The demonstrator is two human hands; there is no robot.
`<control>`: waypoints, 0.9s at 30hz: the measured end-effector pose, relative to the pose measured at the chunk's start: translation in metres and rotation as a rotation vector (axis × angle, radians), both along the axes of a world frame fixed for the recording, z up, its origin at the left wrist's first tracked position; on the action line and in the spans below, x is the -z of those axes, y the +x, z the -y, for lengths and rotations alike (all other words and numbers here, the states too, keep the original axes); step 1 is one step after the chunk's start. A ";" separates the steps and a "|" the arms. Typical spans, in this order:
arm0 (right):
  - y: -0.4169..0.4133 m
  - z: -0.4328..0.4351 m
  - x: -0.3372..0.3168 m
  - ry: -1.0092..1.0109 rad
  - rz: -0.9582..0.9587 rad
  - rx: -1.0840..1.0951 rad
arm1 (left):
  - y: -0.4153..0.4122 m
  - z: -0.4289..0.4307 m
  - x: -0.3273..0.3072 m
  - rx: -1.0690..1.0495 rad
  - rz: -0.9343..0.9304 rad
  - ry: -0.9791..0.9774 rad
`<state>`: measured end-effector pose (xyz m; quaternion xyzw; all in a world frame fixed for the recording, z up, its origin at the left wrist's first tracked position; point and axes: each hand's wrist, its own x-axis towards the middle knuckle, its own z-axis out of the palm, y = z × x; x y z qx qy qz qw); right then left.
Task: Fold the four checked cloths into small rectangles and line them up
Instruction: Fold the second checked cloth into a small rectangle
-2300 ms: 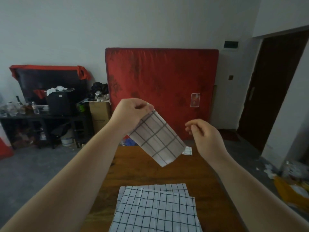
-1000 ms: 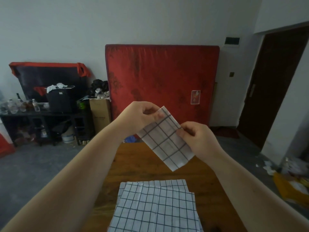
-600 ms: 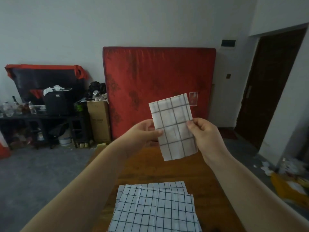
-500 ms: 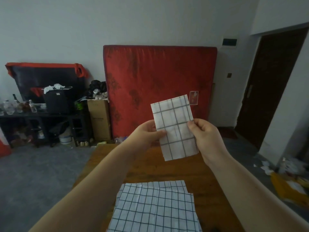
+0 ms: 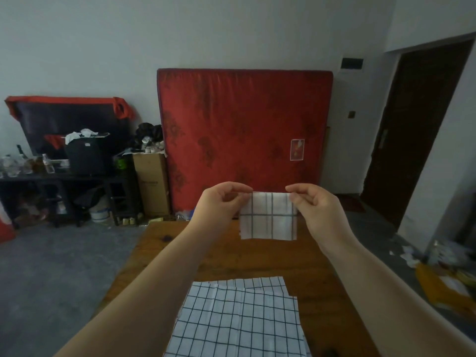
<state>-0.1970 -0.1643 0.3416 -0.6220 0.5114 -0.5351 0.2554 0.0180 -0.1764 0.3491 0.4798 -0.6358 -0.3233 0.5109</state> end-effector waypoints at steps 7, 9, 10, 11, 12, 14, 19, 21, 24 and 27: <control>-0.004 0.001 -0.002 -0.051 -0.243 0.084 | 0.002 0.009 -0.006 -0.081 0.150 -0.021; -0.004 0.002 0.001 -0.090 -0.321 0.115 | 0.003 0.009 -0.007 -0.102 0.240 -0.033; -0.005 0.003 0.002 -0.102 -0.357 0.120 | 0.003 0.010 -0.008 -0.115 0.275 -0.039; -0.004 0.004 0.004 -0.111 -0.390 0.120 | 0.004 0.011 -0.008 -0.126 0.302 -0.044; -0.004 0.004 0.005 -0.117 -0.411 0.119 | 0.004 0.012 -0.007 -0.134 0.323 -0.046; -0.004 0.005 0.005 -0.123 -0.416 0.118 | 0.005 0.013 -0.007 -0.144 0.350 -0.045; -0.002 0.006 0.005 -0.137 -0.428 0.121 | 0.004 0.014 -0.008 -0.188 0.432 -0.087; 0.000 0.008 0.004 -0.155 -0.421 0.129 | 0.005 0.013 -0.010 -0.198 0.491 -0.117; 0.003 0.009 0.002 -0.075 -0.291 0.092 | 0.005 0.010 -0.012 -0.134 0.399 -0.065; 0.009 0.007 0.002 0.065 -0.029 -0.064 | 0.005 0.008 -0.014 -0.124 0.268 -0.040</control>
